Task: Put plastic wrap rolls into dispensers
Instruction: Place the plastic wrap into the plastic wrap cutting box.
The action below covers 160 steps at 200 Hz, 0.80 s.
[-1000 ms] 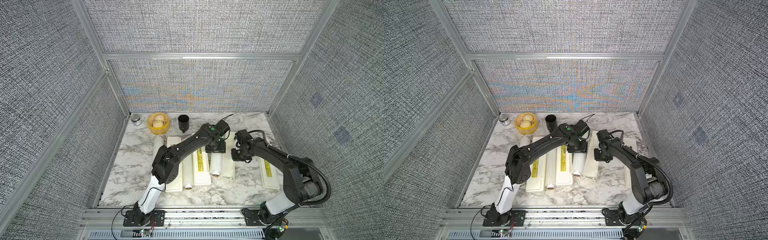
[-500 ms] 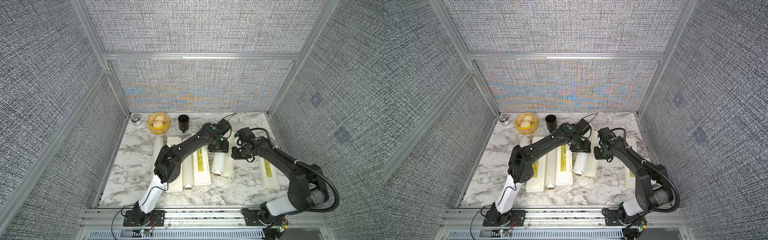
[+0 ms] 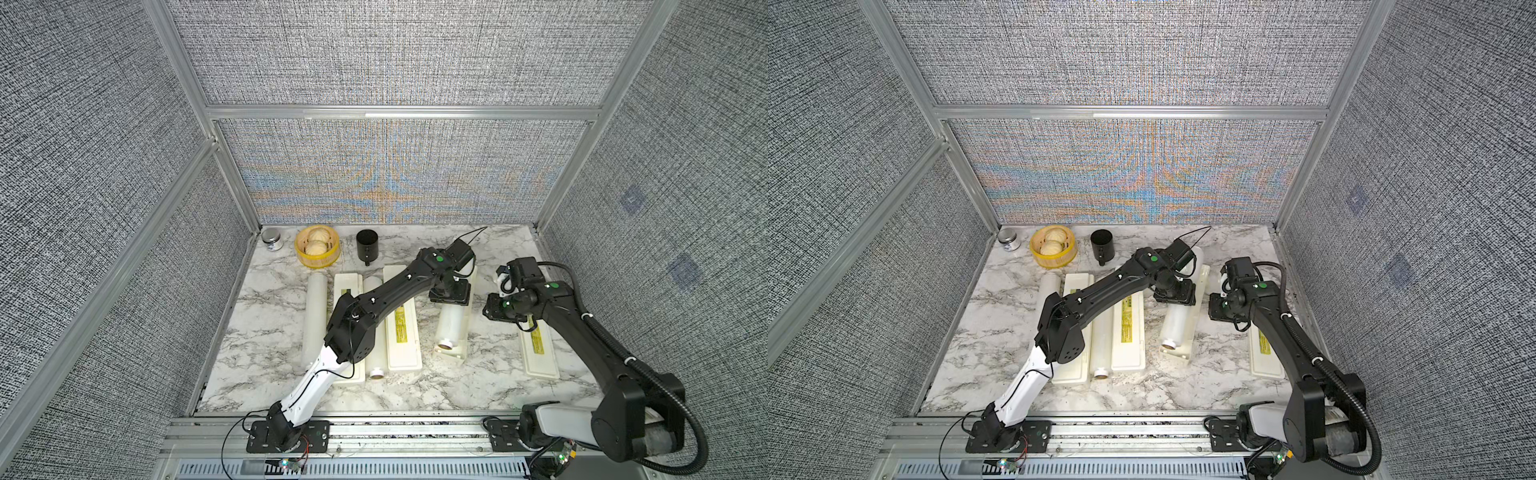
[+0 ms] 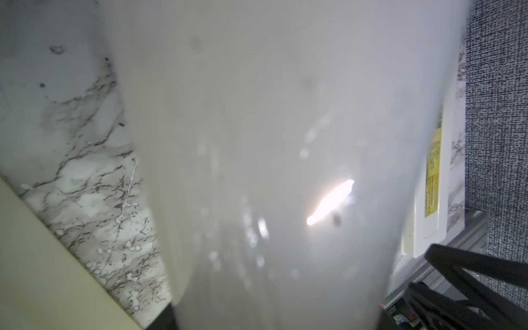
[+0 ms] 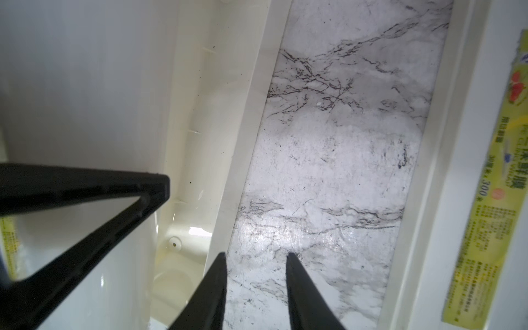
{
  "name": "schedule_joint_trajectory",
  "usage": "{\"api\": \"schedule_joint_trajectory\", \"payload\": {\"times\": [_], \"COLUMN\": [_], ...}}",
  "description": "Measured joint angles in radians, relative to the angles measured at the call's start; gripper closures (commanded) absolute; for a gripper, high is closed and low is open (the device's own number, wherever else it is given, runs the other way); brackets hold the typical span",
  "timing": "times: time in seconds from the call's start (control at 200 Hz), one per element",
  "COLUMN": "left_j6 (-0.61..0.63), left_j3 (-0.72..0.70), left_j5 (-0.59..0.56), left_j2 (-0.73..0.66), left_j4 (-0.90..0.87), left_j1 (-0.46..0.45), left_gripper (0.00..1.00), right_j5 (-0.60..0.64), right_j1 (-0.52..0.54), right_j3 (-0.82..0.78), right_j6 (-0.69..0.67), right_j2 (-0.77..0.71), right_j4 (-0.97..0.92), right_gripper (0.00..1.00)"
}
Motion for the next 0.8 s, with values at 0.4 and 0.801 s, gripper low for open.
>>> {"api": "schedule_joint_trajectory", "payload": {"times": [0.4, 0.801], "left_j6": [-0.005, -0.004], "left_j3": [-0.067, -0.128], "left_j5": [-0.024, -0.046], "left_j2": [0.028, 0.02], "left_j4": [0.003, 0.015], "left_j1": [-0.016, -0.027], "left_gripper": [0.42, 0.41], "right_j5": [-0.013, -0.019], "right_j1": [-0.009, -0.01], "right_j3": [0.0, -0.027], "right_j6": [-0.002, -0.002], "right_j2": [0.011, 0.041], "right_j4": [-0.007, 0.015], "right_gripper": [0.62, 0.62]}}
